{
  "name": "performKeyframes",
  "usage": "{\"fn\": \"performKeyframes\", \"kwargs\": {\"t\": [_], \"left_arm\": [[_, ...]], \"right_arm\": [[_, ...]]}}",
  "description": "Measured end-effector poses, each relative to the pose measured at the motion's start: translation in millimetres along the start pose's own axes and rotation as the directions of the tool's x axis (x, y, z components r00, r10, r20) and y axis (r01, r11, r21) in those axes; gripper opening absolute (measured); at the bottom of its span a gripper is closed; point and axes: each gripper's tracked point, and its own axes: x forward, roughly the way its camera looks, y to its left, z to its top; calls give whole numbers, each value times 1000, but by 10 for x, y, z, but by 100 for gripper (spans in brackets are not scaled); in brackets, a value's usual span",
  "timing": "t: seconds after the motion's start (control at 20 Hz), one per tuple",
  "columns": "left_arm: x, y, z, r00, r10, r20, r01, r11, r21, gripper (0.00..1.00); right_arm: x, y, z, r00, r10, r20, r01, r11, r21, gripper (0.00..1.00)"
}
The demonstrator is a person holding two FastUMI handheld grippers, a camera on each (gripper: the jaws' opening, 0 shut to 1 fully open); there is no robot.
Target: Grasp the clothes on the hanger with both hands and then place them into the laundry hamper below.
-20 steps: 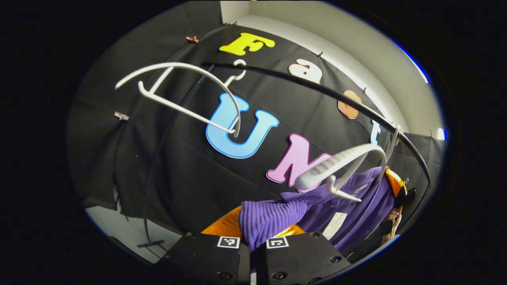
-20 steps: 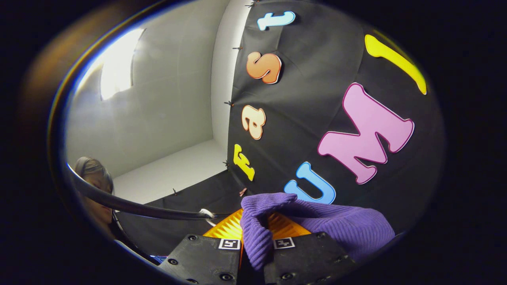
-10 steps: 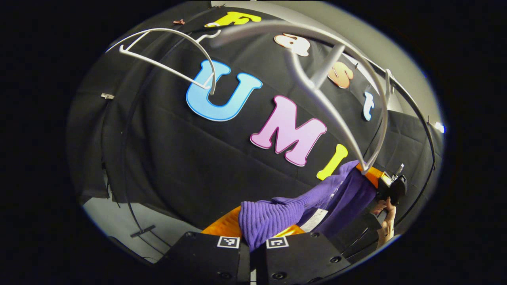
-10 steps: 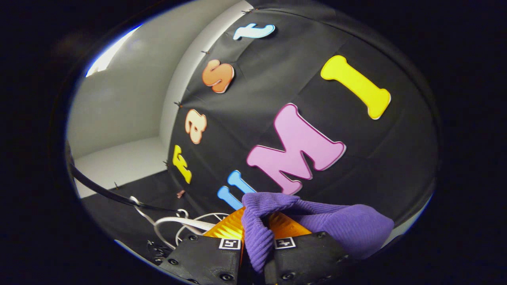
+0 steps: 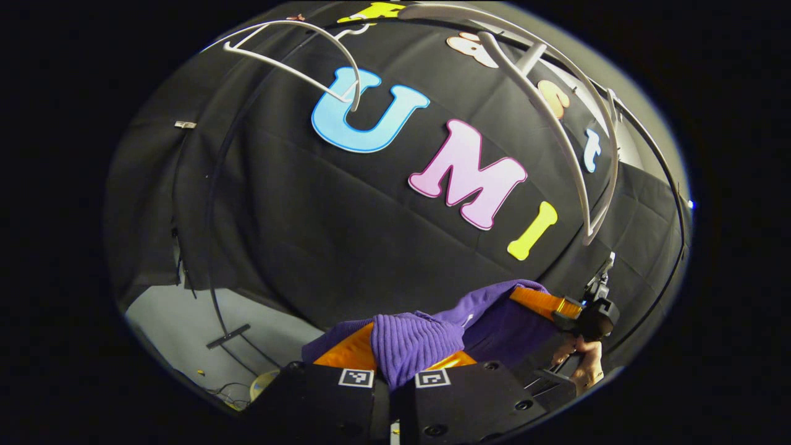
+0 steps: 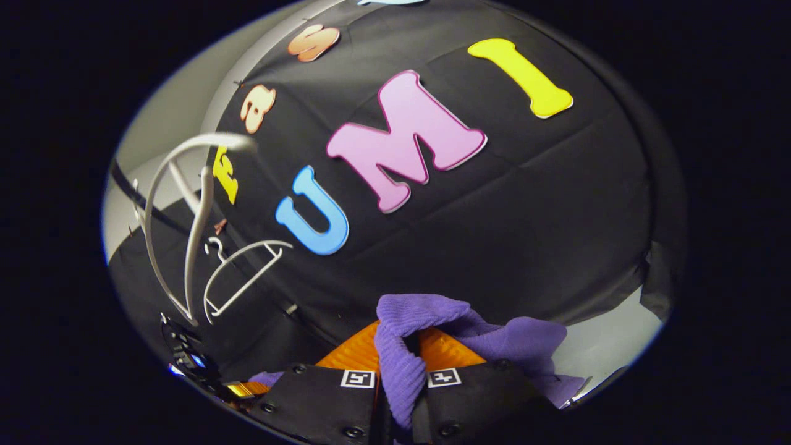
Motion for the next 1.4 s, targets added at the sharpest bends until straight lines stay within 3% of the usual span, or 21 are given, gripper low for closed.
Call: {"fn": "performKeyframes", "kwargs": {"t": [0.15, 0.5, 0.7, 0.95, 1.15, 1.4], "left_arm": [[-64, 41, -194, 999, 22, -41, -22, 1000, -7, 10], [-73, 23, -395, 993, 32, -115, -37, 998, -43, 10], [-329, -195, -340, 993, 4, -119, -5, 1000, -6, 10], [-708, -587, 171, 998, -51, -41, 53, 997, 50, 10], [-863, -659, 302, 998, -68, -4, 68, 996, 61, 10], [-812, -441, -115, 993, -25, -117, 26, 1000, 6, 10]], "right_arm": [[-68, 101, -556, 992, -25, -123, 17, 998, -67, 15], [-417, 764, -1402, 953, 73, -294, -65, 997, 40, 16], [-631, 1339, -1474, 933, 160, -322, -169, 986, 2, 16], [-948, 1782, -1072, 939, 233, -252, -252, 967, -46, 16], [-940, 1883, -1056, 950, 202, -239, -239, 961, -141, 15], [-835, 1560, -1468, 946, 66, -319, -136, 969, -204, 16]]}}
